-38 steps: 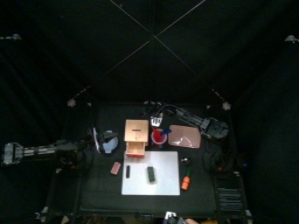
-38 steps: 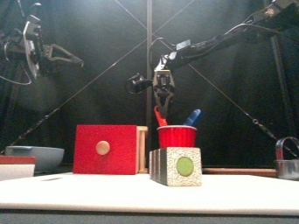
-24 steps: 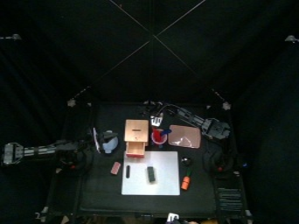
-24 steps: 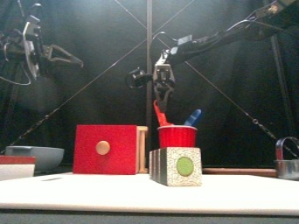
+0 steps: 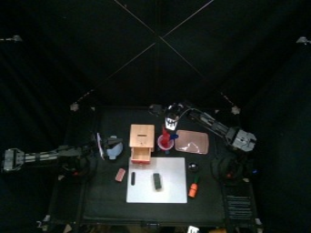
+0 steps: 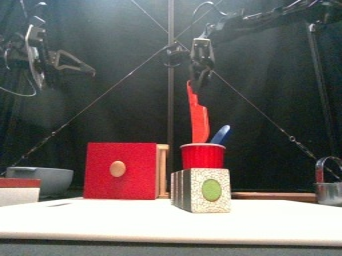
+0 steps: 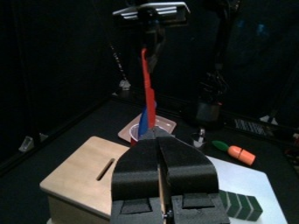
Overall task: Place sushi on board then cut the sushi with the knife then place the pieces on the plate
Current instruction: Grasp knife edge with left hand
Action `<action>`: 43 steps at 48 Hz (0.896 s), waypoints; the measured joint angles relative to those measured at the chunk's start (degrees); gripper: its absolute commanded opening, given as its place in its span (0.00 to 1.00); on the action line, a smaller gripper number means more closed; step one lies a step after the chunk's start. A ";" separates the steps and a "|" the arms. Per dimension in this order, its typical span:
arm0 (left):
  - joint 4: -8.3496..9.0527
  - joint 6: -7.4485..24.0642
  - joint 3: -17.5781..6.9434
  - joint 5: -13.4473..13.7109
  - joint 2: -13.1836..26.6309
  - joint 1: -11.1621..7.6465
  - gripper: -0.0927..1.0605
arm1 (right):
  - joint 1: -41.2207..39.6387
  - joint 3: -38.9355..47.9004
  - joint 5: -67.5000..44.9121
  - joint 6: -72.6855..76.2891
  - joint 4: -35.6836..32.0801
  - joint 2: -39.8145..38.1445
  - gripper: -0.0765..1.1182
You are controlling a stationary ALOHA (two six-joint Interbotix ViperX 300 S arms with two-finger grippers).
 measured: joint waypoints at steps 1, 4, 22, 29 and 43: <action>0.44 0.00 -0.09 0.09 0.00 -0.09 0.21 | 0.09 0.18 -0.35 0.00 -0.09 -0.62 0.35; 1.49 -0.09 -0.35 0.00 0.09 -0.09 0.24 | 0.09 0.53 -1.05 -0.09 -0.35 -2.46 0.35; 2.37 -0.09 -3.87 -0.35 8.96 -2.29 0.60 | 1.32 10.63 -9.84 -0.09 -0.62 -12.13 0.35; 2.46 -0.09 -5.80 -3.78 14.77 -3.52 0.74 | 2.99 15.38 -15.82 -0.18 -0.09 -16.17 0.35; 2.37 -0.35 -6.42 -10.55 19.95 -5.80 0.79 | 9.93 28.65 -32.52 -0.44 4.39 -23.29 0.35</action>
